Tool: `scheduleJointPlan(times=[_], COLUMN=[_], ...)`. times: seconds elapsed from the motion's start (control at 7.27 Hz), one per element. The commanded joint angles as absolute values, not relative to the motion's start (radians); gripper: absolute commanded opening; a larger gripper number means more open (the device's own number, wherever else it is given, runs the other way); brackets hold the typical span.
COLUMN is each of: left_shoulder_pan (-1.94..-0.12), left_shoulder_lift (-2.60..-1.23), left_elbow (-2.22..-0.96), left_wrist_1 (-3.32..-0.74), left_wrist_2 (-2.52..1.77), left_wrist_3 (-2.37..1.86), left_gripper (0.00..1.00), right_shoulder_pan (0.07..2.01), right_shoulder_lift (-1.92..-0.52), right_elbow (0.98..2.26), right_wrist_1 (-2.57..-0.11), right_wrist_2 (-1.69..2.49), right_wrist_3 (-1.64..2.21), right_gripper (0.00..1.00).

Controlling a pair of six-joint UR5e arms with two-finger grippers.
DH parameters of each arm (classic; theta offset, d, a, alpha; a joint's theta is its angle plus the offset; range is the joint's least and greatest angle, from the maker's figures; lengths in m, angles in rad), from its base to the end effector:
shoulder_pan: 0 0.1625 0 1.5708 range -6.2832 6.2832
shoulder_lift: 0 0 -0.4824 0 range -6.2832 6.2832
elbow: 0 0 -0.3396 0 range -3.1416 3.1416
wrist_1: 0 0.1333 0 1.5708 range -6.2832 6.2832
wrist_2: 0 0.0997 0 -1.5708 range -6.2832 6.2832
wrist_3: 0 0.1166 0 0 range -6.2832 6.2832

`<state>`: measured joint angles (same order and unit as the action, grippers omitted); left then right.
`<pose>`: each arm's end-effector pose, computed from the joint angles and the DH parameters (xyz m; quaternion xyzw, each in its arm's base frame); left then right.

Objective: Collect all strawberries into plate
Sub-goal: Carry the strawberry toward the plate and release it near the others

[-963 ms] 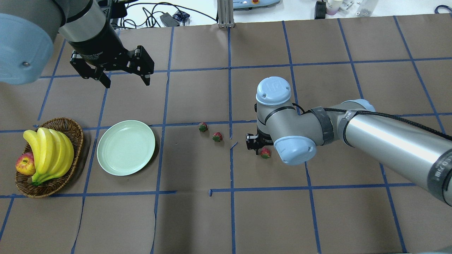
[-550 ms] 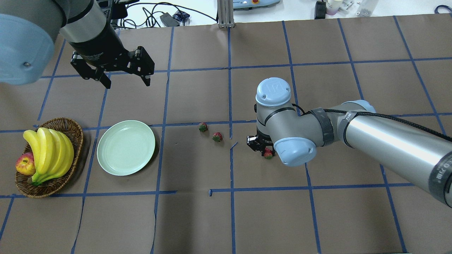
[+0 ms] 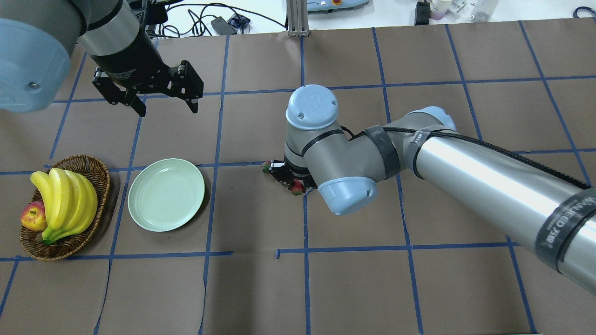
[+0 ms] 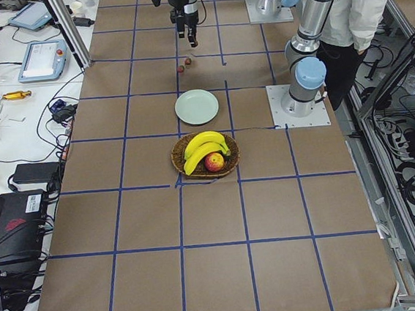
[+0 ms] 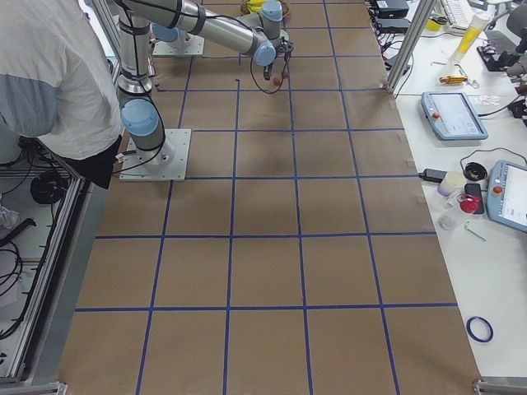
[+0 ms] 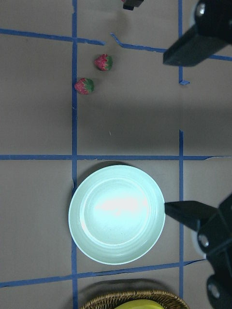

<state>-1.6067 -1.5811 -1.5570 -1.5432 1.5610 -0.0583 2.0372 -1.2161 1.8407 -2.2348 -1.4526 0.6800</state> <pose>-0.1504 -0.4427 0.5326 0.0111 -0.9998 0.0153 0.0056 0.3774 -0.4226 0.3045 0.1052 0.9925 0.0155 0.0603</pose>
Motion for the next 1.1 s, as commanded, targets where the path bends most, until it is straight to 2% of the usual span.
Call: scheduleJointPlan(times=[0.0, 0.14, 0.28, 0.55, 0.69, 0.96], left_shoulder_pan=[-1.608, -1.606, -1.608, -1.606, -1.606, -1.606], left_shoulder_lift=[-1.580, -1.580, -1.580, -1.580, -1.580, -1.580], left_elbow=[-1.557, -1.559, -1.559, -1.557, -1.555, -1.555], left_wrist_1=[-1.543, -1.543, -1.543, -1.543, -1.540, -1.539], left_wrist_2=[1.560, 1.560, 1.560, 1.565, 1.565, 1.565], left_wrist_3=[-0.058, -0.058, -0.058, -0.057, -0.057, -0.057], left_gripper=[1.00, 1.00, 1.00, 1.00, 1.00, 1.00], right_shoulder_pan=[2.131, 2.131, 2.131, 2.077, 1.969, 1.733], right_shoulder_lift=[-1.119, -1.114, -1.120, -1.144, -1.187, -1.360], right_elbow=[1.822, 1.819, 1.833, 1.838, 1.845, 1.867], right_wrist_1=[-2.323, -2.336, -2.338, -2.329, -2.307, -2.120], right_wrist_2=[-1.448, -1.444, -1.437, -1.532, -1.560, -1.546], right_wrist_3=[0.781, 0.785, 0.832, 0.678, 0.537, 0.214], right_gripper=[0.00, 0.13, 0.99, 1.00, 1.00, 1.00])
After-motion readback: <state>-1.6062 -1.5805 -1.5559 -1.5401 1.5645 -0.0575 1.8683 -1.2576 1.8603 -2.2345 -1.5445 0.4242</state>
